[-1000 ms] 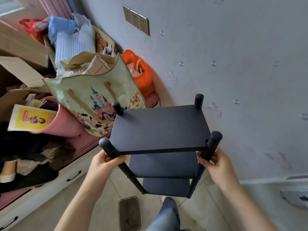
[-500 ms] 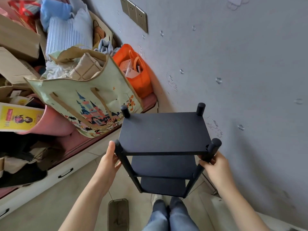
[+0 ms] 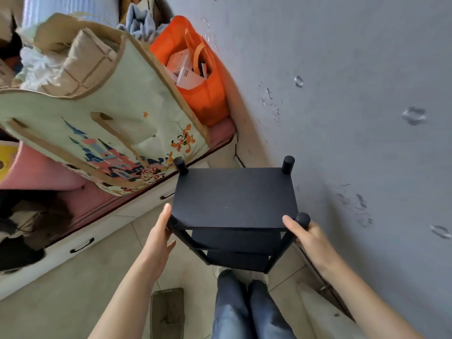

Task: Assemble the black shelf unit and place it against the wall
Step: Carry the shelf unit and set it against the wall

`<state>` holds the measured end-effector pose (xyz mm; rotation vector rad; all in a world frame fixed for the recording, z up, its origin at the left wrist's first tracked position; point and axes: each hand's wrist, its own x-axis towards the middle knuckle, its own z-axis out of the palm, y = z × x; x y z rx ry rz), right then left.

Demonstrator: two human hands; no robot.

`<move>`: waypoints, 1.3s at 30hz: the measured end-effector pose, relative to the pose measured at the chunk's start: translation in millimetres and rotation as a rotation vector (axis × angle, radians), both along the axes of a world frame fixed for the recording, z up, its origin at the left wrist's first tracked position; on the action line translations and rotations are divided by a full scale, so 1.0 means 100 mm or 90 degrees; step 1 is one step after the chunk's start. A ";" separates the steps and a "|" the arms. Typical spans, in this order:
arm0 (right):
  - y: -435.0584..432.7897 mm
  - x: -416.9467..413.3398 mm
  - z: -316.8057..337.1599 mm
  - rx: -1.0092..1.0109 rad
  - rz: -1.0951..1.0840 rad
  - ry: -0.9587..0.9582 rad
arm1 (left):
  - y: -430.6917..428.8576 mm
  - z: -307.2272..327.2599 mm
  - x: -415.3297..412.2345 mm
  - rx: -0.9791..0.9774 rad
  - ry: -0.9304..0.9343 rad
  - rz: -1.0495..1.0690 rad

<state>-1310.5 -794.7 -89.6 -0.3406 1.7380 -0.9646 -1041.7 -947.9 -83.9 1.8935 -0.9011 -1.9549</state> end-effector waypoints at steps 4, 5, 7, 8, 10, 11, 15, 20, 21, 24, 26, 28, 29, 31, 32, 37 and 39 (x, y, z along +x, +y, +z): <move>-0.25 0.01 -0.54 0.014 -0.022 -0.027 | -0.31 -0.62 -0.03 0.031 -0.022 0.027; -0.29 0.00 -0.67 0.027 -0.024 -0.031 | -0.35 -0.77 -0.04 0.036 -0.015 0.047; -0.35 -0.06 -0.93 0.052 -0.033 -0.039 | -0.43 -1.04 -0.05 0.046 -0.015 0.077; -0.37 -0.10 -1.06 0.063 -0.042 -0.041 | -0.46 -1.16 -0.06 0.052 -0.014 0.081; -0.40 -0.14 -1.27 0.083 -0.054 -0.040 | -0.52 -1.35 -0.10 0.061 -0.014 0.078; -0.41 -0.16 -1.37 0.098 -0.062 -0.039 | -0.54 -1.45 -0.12 0.067 -0.016 0.082; -0.38 -0.14 -1.66 0.141 -0.073 -0.012 | -0.56 -1.76 -0.22 0.068 -0.031 0.096; -0.37 -0.05 -1.85 0.137 -0.115 0.008 | -0.64 -1.99 -0.36 0.053 -0.025 0.109; -0.38 -0.05 -1.88 0.133 -0.127 0.009 | -0.66 -2.01 -0.39 0.052 -0.021 0.108; -0.40 -0.06 -1.94 0.126 -0.153 0.017 | -0.77 -2.03 -0.44 0.056 -0.030 0.083; -0.41 -0.07 -1.95 0.126 -0.154 0.017 | -0.83 -2.04 -0.46 0.060 -0.041 0.072; -0.40 -0.06 -1.95 0.142 -0.133 0.029 | -0.83 -2.06 -0.47 0.063 -0.063 0.067; -0.38 -0.05 -1.96 0.152 -0.115 0.044 | -0.82 -2.07 -0.48 0.061 -0.073 0.065; -0.38 -0.02 -1.96 0.168 -0.073 0.094 | -0.75 -2.07 -0.50 0.040 -0.085 0.106; -0.39 0.00 -1.95 0.174 -0.055 0.130 | -0.72 -2.05 -0.52 0.021 -0.094 0.150; -0.54 0.04 -1.80 0.190 0.015 0.229 | -0.51 -1.99 -0.66 0.014 -0.036 0.331; -0.63 0.01 -1.70 0.218 0.074 0.260 | -0.39 -1.98 -0.74 0.047 0.014 0.377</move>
